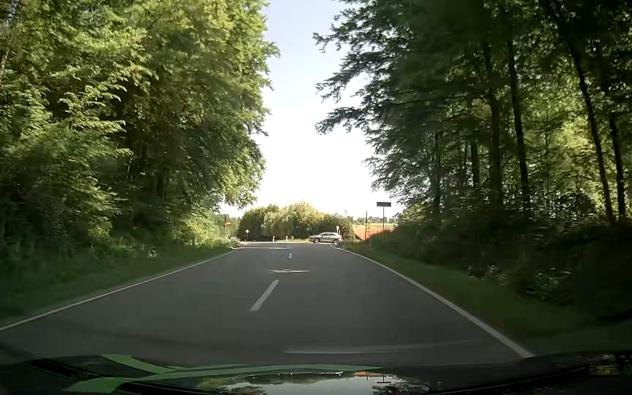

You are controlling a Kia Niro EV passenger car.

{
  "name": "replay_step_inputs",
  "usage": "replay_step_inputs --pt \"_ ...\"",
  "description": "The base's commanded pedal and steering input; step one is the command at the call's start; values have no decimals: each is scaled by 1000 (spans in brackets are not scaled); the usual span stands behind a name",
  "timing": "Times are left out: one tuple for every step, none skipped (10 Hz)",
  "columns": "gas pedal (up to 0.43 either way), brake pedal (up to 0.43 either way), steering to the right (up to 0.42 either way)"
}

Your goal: Follow the waypoints while adhering to traffic rules and regulations

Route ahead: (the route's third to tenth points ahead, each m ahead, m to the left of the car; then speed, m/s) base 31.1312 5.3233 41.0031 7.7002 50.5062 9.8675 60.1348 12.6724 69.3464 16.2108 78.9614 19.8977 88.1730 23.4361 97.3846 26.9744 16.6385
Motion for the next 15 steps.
replay_step_inputs --pt "209 0 -21" --pt "209 0 -21" --pt "209 0 -21" --pt "189 0 -21" --pt "177 0 -22" --pt "177 0 -23" --pt "177 0 -23" --pt "177 0 -24" --pt "177 0 -24" --pt "189 0 -25" --pt "189 0 -28" --pt "177 0 -28" --pt "177 0 -27" --pt "177 0 -27" --pt "189 0 -27"
